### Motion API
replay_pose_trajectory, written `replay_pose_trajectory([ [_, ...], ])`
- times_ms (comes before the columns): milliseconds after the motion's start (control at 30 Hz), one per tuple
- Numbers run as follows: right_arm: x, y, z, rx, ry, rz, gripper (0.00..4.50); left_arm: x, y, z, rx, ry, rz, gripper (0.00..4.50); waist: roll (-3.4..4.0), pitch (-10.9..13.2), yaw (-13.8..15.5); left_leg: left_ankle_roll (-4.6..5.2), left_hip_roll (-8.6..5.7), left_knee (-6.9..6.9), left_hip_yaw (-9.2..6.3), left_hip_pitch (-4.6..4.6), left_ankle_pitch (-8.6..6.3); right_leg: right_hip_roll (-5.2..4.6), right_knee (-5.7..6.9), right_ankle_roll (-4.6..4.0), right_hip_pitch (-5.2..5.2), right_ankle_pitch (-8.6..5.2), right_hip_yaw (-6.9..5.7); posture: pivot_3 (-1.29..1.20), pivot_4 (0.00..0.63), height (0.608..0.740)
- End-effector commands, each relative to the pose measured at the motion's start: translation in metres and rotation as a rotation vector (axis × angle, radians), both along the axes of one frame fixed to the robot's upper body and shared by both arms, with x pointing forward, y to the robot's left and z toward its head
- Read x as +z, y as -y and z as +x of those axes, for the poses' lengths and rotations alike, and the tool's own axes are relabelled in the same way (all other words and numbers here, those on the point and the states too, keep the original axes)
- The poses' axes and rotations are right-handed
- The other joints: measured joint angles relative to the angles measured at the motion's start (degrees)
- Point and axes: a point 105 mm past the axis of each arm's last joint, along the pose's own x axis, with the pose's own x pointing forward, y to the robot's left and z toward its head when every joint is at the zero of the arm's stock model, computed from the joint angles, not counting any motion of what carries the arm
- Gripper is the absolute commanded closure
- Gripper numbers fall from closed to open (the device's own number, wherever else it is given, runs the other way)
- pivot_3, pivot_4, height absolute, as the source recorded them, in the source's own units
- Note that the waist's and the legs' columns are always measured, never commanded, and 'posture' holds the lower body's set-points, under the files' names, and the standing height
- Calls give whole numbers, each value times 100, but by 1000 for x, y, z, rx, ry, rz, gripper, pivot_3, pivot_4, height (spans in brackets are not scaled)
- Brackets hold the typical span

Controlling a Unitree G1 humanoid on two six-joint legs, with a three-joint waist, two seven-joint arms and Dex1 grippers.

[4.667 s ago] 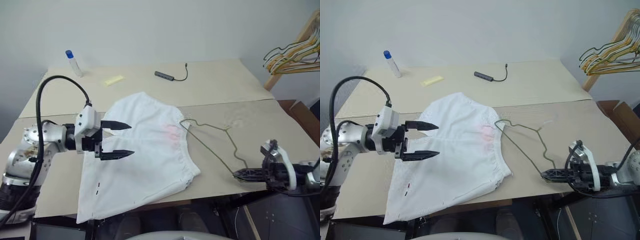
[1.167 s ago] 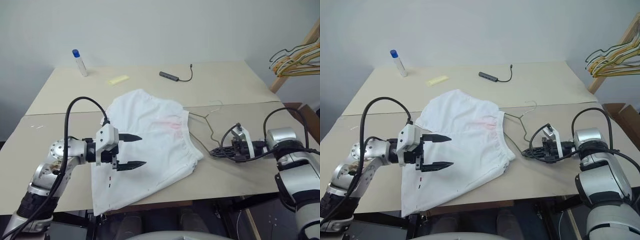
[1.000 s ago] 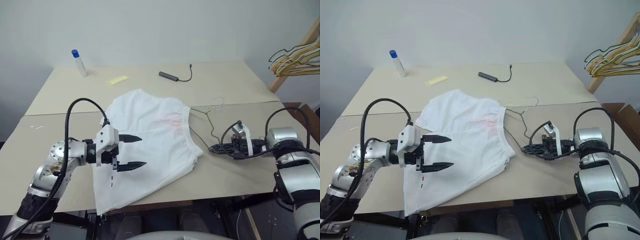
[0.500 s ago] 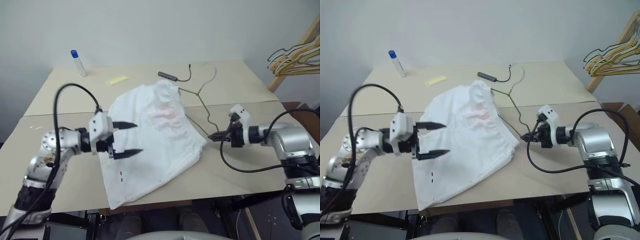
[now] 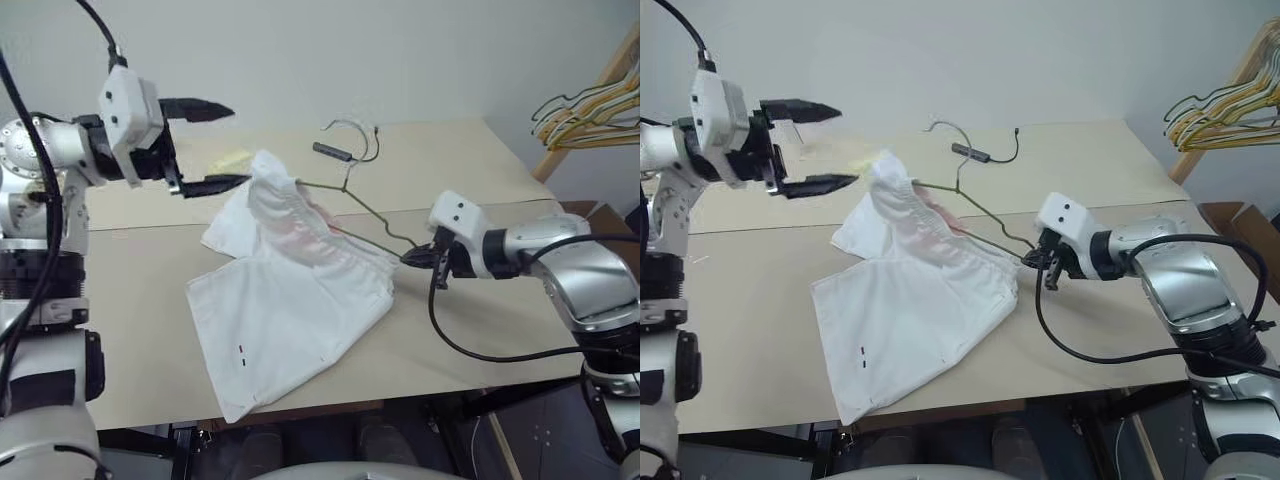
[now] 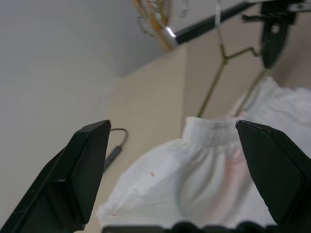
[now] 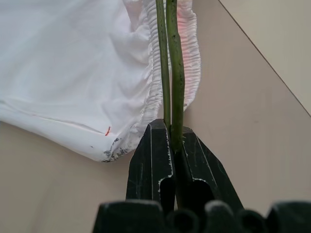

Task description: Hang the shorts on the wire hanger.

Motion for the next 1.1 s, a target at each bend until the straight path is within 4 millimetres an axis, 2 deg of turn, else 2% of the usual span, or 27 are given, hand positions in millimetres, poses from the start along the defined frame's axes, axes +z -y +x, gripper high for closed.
replay_pose_trajectory([
  [33, 19, -13, -2, 76, 89, -20, 4500, 0, -3, -8, -98, -72, 107, 27, 0, 0, -6, 0, 0, 0, 0, -2, 0, 0, -1, 1, 0, 0, 0, -27, 0, 740],
  [433, 22, -31, -17, 187, 108, -64, 4500, -25, 15, 1, -179, -194, 230, 27, -2, 2, 41, 3, 0, 4, -2, -11, -2, -2, 0, 6, -11, -3, 1, -41, 0, 740],
  [567, 22, -32, -19, 188, 108, -68, 4500, -33, 19, -1, -202, -236, 250, 936, -2, 2, 33, 3, 1, 4, -1, -18, -2, -1, 2, 6, -19, -3, 2, -59, 0, 740],
  [933, 20, -32, -21, 174, 108, -66, 4500, -42, 18, -1, -205, -269, 262, 4380, -2, 2, 5, 3, 0, 6, -1, -23, -1, -1, 3, 6, -25, -3, 3, -70, 0, 740],
  [1000, 22, -34, -20, 169, 115, -50, 4500, -43, 17, -1, -199, -262, 273, 4498, -2, 2, -13, 3, 1, 6, -1, -24, -2, -1, 3, 5, -25, -3, 3, -70, 0, 740],
  [1100, 27, -39, -21, 231, 229, -28, 4500, -47, 15, 3, -180, -235, 284, 4498, -2, 1, -25, 3, 1, 6, -2, -24, -1, -1, 3, 5, -24, -3, 2, -67, 0, 740],
])
